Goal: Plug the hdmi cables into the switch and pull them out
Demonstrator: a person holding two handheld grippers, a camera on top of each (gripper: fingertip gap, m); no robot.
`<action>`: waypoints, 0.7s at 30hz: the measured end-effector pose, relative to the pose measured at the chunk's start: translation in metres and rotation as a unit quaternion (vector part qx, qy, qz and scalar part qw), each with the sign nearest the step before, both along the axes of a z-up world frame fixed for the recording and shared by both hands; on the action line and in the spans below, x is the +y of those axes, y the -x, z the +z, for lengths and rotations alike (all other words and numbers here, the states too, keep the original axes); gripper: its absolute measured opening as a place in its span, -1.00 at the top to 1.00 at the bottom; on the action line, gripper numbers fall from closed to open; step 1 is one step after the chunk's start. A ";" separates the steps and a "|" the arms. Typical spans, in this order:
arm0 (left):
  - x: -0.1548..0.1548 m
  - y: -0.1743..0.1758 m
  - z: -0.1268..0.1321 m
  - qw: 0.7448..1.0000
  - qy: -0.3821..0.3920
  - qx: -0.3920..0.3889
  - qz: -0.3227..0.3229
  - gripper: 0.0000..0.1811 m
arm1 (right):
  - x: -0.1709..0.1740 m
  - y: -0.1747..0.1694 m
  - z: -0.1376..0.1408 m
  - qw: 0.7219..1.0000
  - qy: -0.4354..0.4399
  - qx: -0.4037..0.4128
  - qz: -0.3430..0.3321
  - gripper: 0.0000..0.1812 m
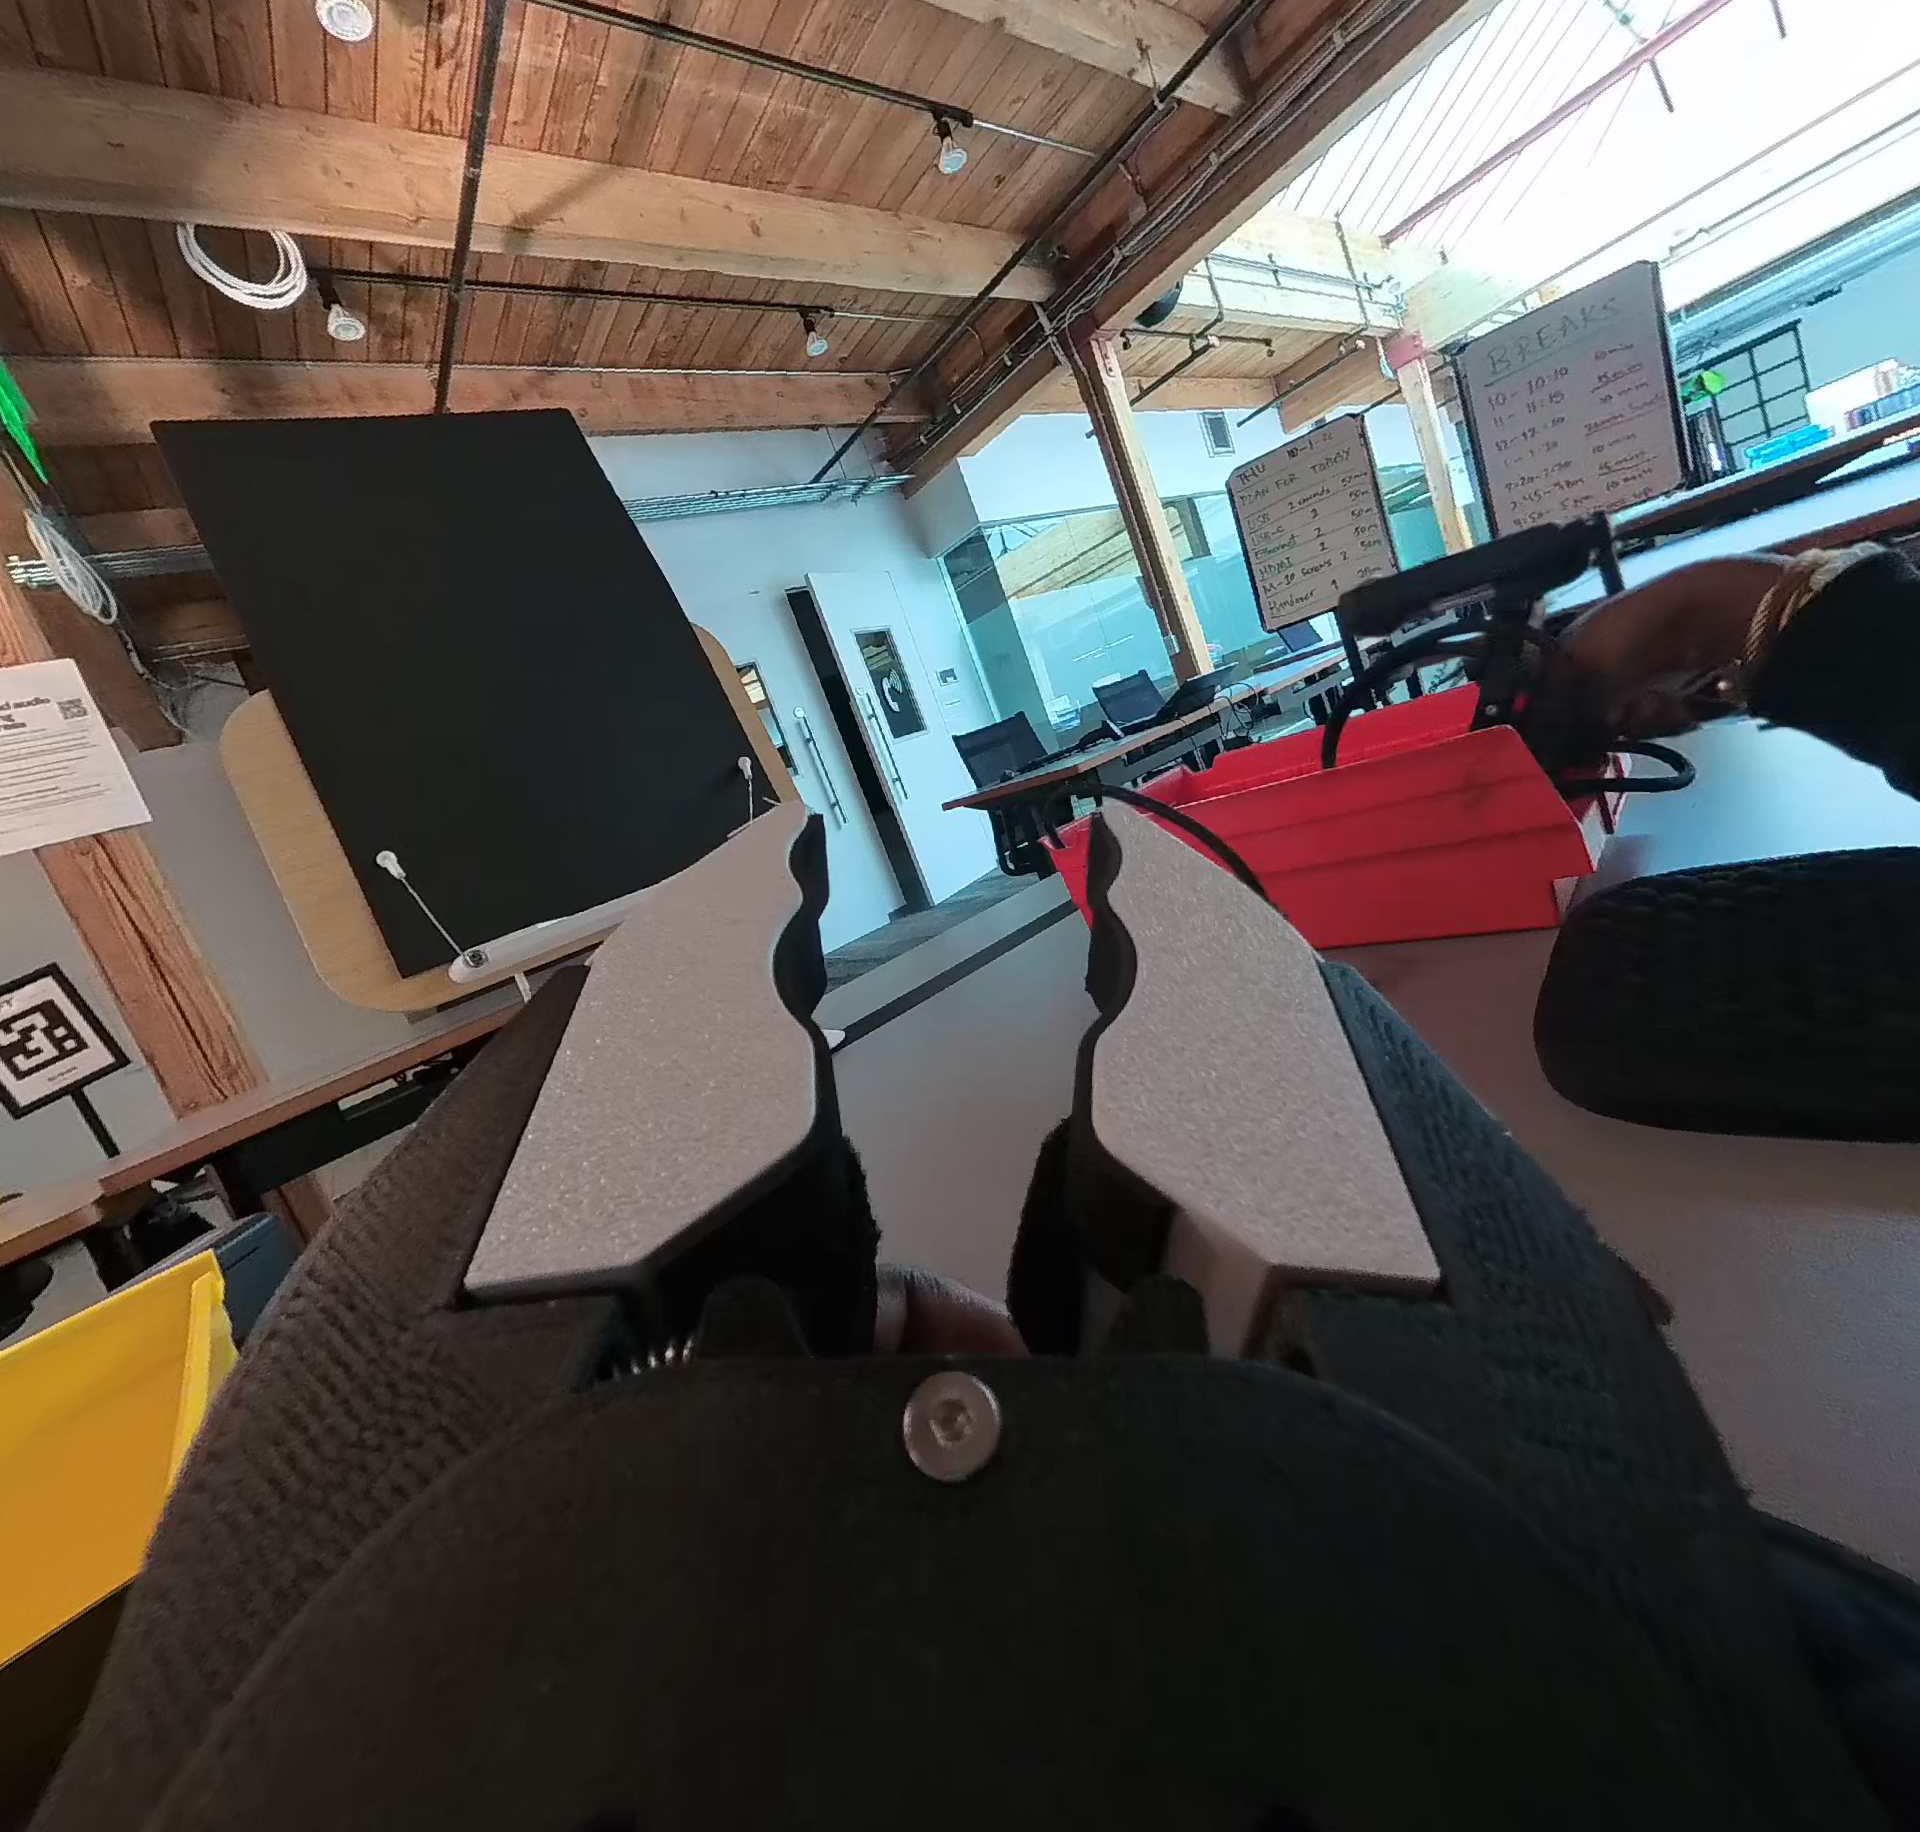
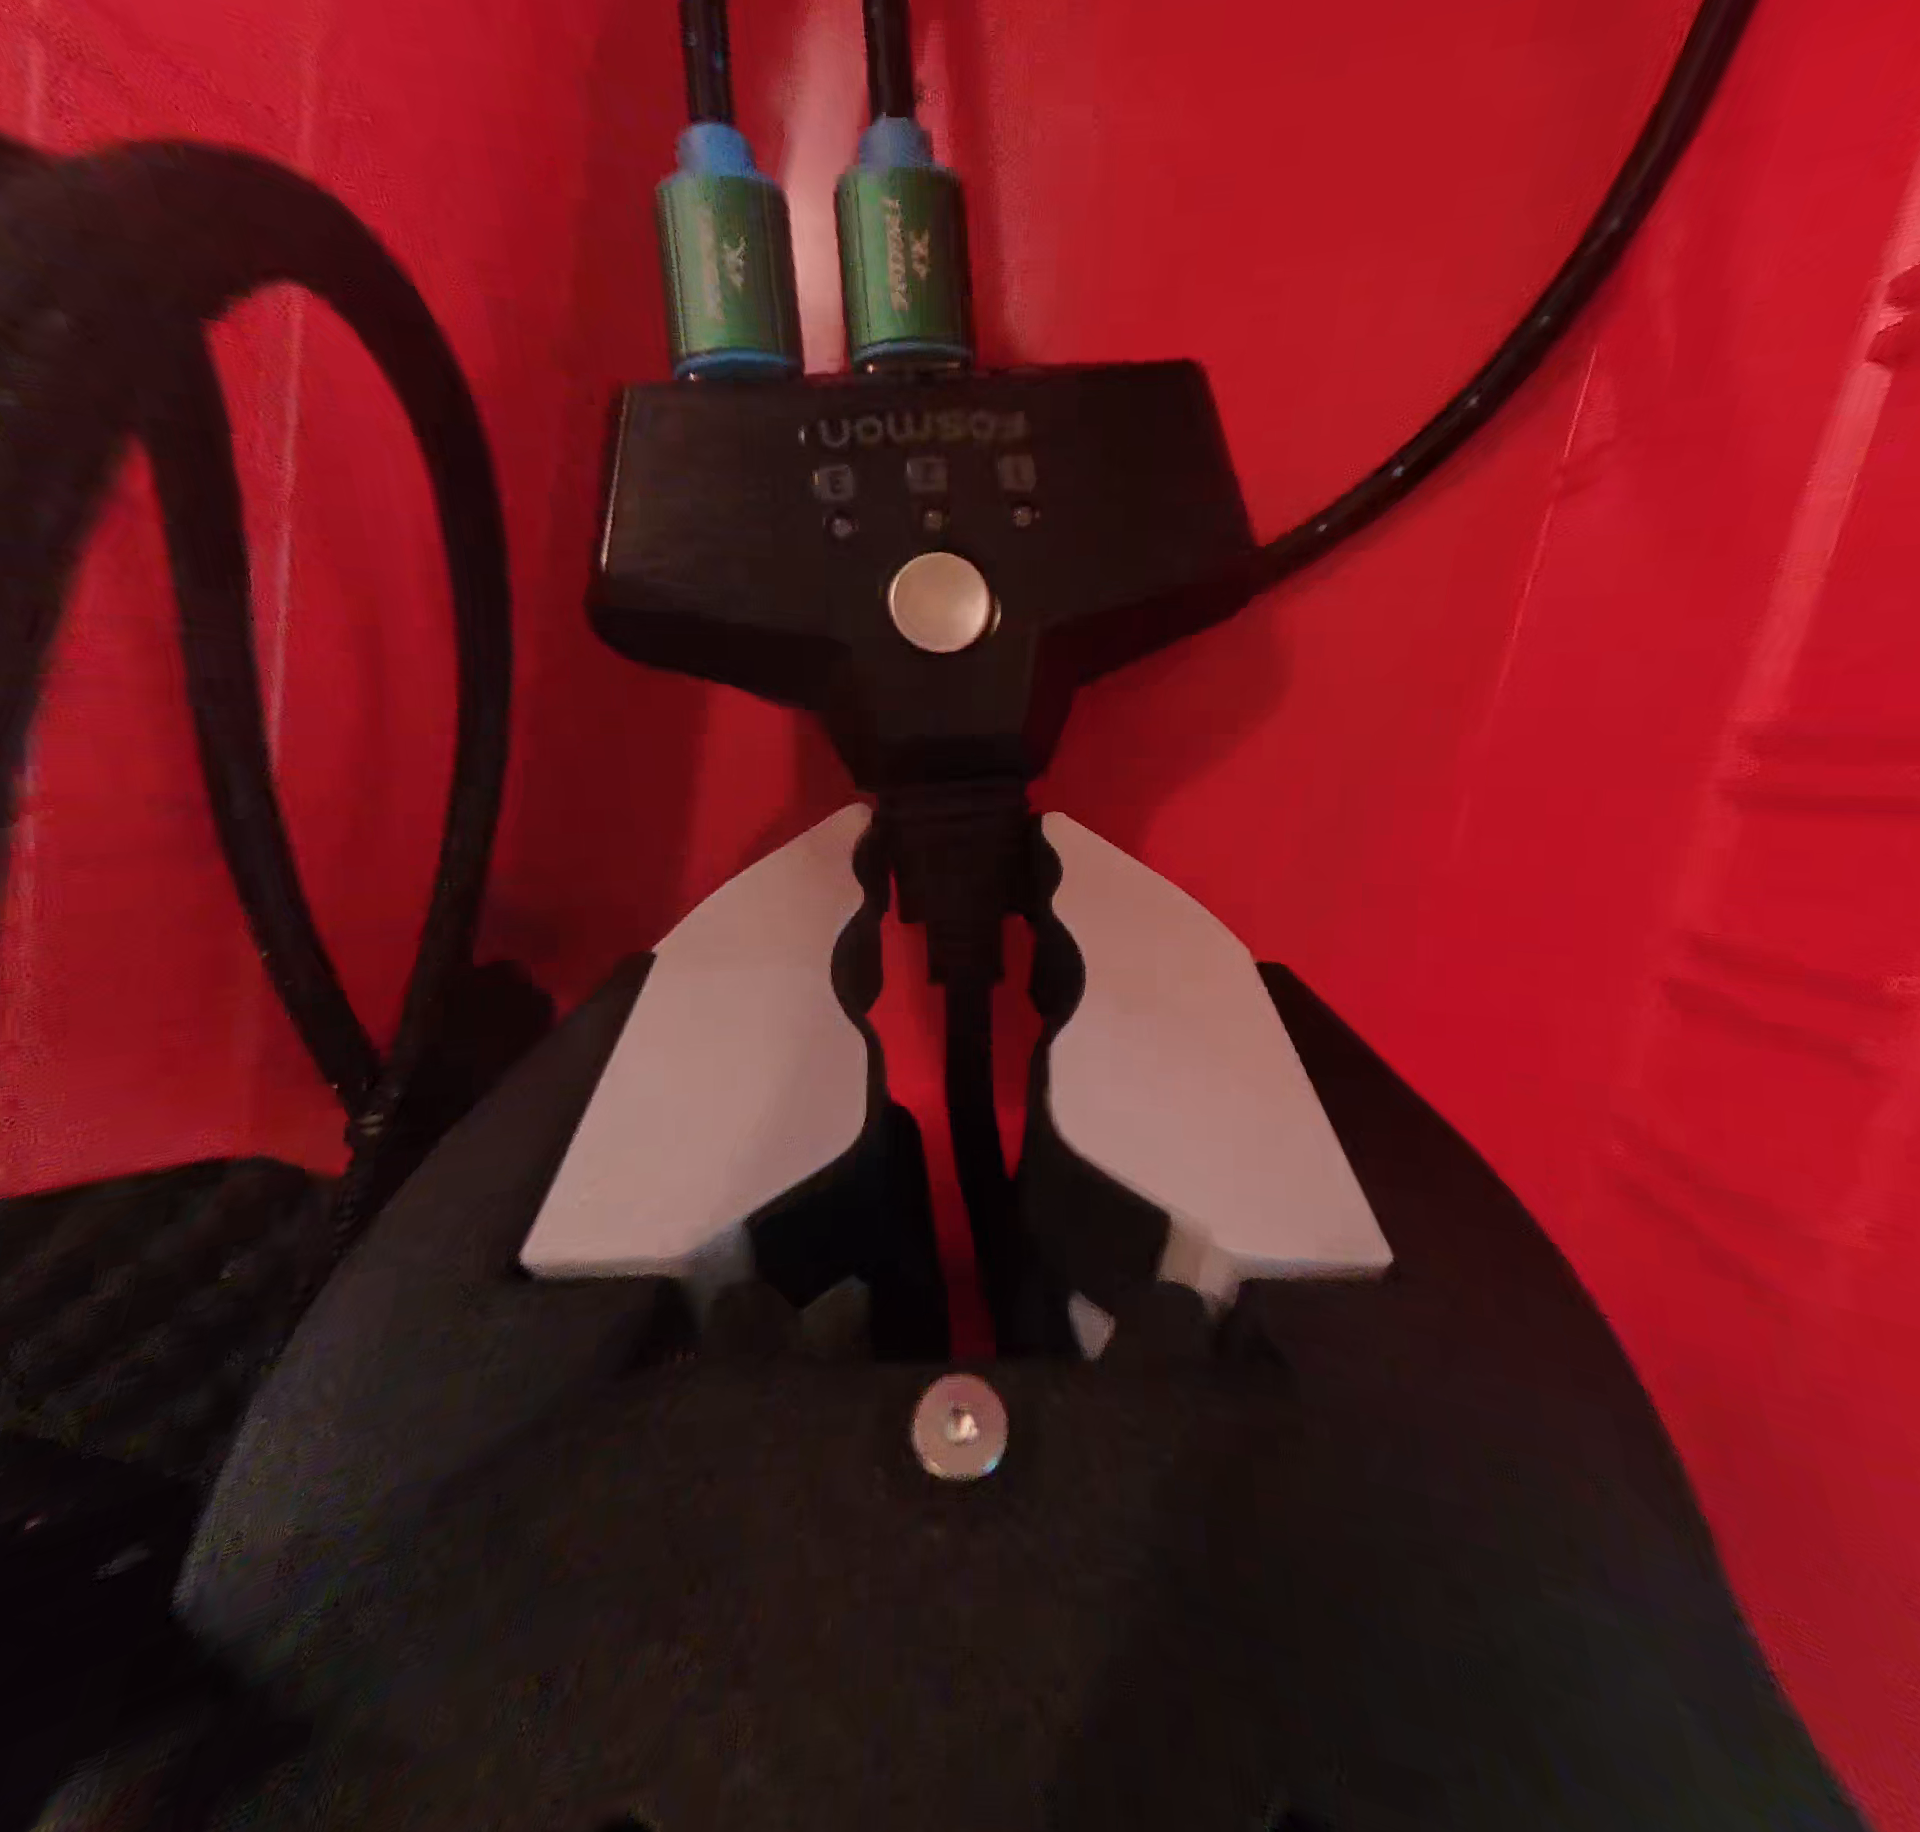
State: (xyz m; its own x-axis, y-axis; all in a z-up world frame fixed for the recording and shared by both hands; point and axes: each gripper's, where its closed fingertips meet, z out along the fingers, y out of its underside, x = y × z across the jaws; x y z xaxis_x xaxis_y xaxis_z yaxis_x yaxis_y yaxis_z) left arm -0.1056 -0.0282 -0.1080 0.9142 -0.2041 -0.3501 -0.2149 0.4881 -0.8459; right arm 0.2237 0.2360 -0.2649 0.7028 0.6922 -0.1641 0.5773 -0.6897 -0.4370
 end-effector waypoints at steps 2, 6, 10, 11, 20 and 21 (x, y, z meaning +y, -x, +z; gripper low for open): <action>0.000 0.000 0.000 1.000 0.001 0.001 0.002 0.48 | -0.001 0.001 0.006 1.000 -0.023 -0.010 0.014 0.70; 0.000 0.000 -0.001 1.000 0.002 0.002 0.001 0.48 | 0.009 -0.011 0.036 0.996 -0.087 -0.003 -0.022 0.37; 0.000 -0.001 -0.001 1.000 0.003 0.004 0.001 0.48 | 0.015 -0.023 0.087 0.978 -0.197 0.054 -0.052 0.06; 0.000 -0.001 -0.001 1.000 0.003 0.005 0.001 0.48 | 0.017 -0.028 0.100 0.970 -0.227 0.063 -0.065 0.01; 0.000 -0.003 -0.002 1.000 0.004 0.008 0.000 0.48 | -0.023 -0.069 0.295 0.663 -0.650 0.334 -0.165 -0.42; 0.000 -0.003 -0.002 1.000 0.004 0.008 0.000 0.48 | -0.037 -0.072 0.310 0.621 -0.687 0.341 -0.161 -0.43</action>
